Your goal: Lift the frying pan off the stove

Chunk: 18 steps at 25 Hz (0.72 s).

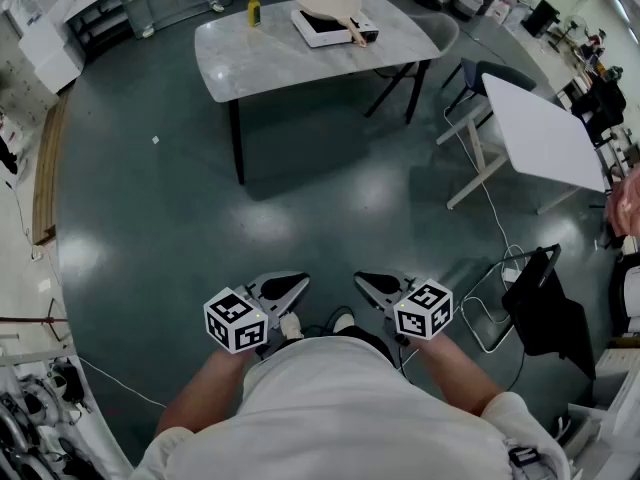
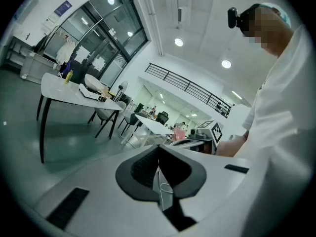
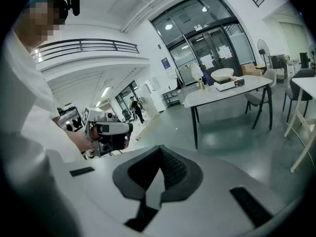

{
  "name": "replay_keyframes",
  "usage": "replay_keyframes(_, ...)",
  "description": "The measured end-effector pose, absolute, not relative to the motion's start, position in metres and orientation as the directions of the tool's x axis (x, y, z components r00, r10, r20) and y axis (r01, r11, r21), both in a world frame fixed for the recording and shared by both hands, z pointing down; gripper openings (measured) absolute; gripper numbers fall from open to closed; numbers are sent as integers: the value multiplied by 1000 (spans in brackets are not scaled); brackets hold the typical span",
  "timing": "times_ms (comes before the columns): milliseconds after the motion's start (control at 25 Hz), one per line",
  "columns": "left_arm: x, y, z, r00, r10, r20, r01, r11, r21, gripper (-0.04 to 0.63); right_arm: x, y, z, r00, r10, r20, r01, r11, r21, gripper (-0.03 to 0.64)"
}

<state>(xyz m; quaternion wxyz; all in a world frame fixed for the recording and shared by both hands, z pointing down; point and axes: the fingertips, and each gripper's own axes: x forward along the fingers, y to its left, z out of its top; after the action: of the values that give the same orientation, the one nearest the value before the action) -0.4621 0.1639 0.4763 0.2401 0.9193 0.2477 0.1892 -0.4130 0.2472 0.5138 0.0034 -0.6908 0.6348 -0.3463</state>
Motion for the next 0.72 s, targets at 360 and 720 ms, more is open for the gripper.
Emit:
replay_keyframes(360, -447, 156, 489, 781, 571, 253, 375, -753, 541, 20, -405, 247, 529, -27, -883, 468, -846, -229, -481, 5)
replay_keyframes(720, -338, 163, 489, 787, 550, 280, 360, -777, 516, 20, -288, 246, 526, -46, -924, 379, -824, -179, -537, 8)
